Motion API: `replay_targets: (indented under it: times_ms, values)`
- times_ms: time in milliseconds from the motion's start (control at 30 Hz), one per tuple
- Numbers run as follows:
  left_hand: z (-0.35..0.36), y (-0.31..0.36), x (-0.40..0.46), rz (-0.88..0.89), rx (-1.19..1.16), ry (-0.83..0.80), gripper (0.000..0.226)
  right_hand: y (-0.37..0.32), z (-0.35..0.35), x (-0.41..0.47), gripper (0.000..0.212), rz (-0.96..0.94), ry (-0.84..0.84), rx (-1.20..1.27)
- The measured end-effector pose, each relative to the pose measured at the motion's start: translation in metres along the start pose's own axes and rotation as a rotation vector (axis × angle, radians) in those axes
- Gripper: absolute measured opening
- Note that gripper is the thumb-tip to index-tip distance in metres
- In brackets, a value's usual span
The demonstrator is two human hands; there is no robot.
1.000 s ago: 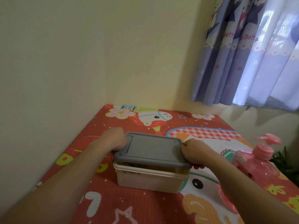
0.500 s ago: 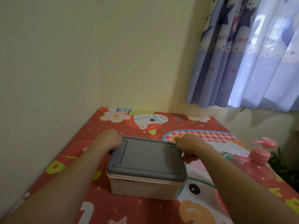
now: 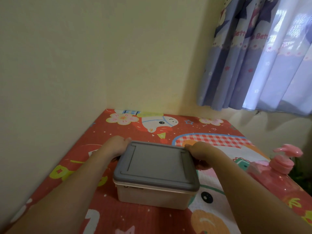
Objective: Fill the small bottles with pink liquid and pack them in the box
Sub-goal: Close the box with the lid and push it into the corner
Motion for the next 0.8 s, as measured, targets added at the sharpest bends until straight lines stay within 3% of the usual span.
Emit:
replay_targets:
  times_ms: [300,367,467,533,567,667,800]
  values:
    - [0.007,-0.006,-0.021,0.041,0.005,0.083,0.056,0.017,0.014,-0.01,0.053,-0.036,-0.006,-0.023]
    - [0.008,-0.004,-0.025,0.049,0.015,0.113,0.056,0.016,0.019,-0.01,0.043,-0.078,0.038,-0.078]
    - [0.008,0.001,-0.03,0.055,0.042,0.14,0.057,0.011,0.022,-0.01,0.013,-0.147,0.174,-0.223]
    - [0.007,0.0,-0.032,0.061,0.047,0.142,0.056,0.011,0.025,-0.012,0.035,-0.162,0.263,-0.267]
    - [0.007,-0.001,-0.034,0.065,0.046,0.135,0.055,0.013,0.027,-0.012,0.036,-0.164,0.275,-0.274]
    - [0.011,-0.005,-0.037,0.072,0.065,0.153,0.046,0.022,0.031,-0.01,0.023,-0.166,0.306,-0.331]
    - [0.015,-0.008,-0.045,0.029,0.068,0.313,0.037,0.028,0.037,-0.006,0.019,-0.198,0.429,-0.369]
Point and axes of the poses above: each hand's wrist, its own x-axis towards the middle knuckle, its own z-axis out of the palm, y = z × x, the point moved 4 cm from there along x, towards the middle knuckle
